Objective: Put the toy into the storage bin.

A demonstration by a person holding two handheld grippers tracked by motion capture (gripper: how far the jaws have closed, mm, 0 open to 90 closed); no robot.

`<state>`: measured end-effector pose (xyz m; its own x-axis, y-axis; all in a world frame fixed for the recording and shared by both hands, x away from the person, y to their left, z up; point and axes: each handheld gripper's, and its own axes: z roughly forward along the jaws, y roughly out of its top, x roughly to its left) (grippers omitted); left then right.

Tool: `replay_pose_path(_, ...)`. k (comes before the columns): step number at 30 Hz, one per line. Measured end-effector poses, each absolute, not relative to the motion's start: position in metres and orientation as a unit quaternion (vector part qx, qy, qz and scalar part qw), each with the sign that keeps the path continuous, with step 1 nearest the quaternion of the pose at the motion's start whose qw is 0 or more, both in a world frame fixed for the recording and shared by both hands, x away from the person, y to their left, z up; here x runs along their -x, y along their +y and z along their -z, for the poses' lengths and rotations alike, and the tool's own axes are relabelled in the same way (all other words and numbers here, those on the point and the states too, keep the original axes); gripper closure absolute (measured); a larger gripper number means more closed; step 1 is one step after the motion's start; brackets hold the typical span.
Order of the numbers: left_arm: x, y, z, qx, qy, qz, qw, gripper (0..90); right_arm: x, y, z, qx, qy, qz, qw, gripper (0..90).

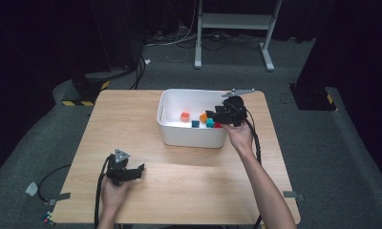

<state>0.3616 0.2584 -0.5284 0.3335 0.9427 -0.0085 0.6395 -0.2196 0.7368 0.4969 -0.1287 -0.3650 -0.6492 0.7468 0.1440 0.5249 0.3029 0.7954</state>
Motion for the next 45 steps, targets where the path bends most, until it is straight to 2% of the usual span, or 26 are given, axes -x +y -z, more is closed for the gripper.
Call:
replay_pose_path(19, -0.362, 0.258, 0.528, -0.747, 0.53, -0.229, 0.33, 16.2, -0.457, -0.161, 0.365, -0.381, 0.782, -0.477, 0.127, 47.5)
replay_pose_path(45, -0.362, 0.259, 0.528, -0.749, 0.528, -0.23, 0.328, 16.2, -0.416, -0.198, 0.388, -0.389, 0.77, -0.488, 0.135, 46.8)
